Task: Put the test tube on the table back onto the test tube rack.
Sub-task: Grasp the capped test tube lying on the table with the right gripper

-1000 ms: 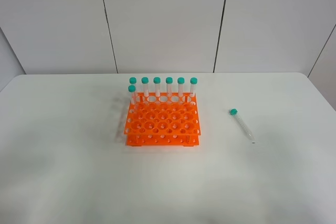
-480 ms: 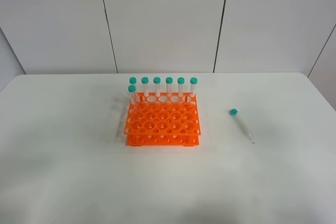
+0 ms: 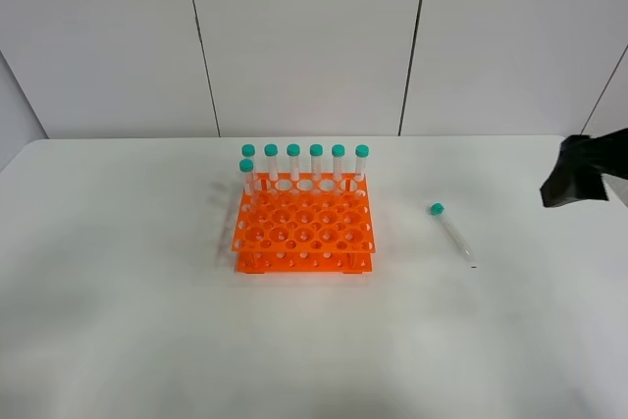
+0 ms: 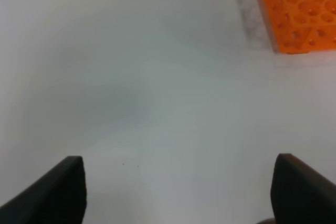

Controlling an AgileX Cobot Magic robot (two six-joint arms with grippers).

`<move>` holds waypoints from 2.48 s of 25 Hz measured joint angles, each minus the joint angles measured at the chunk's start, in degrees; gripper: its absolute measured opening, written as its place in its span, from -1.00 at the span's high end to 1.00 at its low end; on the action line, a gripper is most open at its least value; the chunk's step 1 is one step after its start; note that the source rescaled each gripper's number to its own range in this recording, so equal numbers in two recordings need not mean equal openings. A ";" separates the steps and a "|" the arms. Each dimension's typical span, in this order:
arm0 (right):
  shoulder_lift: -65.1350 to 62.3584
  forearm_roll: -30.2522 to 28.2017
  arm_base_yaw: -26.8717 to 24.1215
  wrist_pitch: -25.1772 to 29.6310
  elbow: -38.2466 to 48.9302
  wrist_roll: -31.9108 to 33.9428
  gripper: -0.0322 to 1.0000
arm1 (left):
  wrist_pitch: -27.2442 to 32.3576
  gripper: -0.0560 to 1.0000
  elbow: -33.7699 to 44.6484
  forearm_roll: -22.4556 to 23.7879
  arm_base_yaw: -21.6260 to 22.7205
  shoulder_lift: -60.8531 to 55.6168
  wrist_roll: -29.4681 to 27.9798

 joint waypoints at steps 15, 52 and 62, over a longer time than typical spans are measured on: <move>32.68 -0.37 3.35 2.29 -20.91 -9.74 -1.00 | 0.00 -1.00 0.00 0.00 0.00 0.00 0.00; 48.95 3.08 1.00 -9.72 -21.22 -9.16 -1.00 | 0.00 -1.00 0.00 0.00 0.00 0.00 0.00; 48.95 0.36 2.92 -8.44 -21.22 -7.29 -1.00 | 0.00 -1.00 0.00 0.00 0.00 0.00 0.00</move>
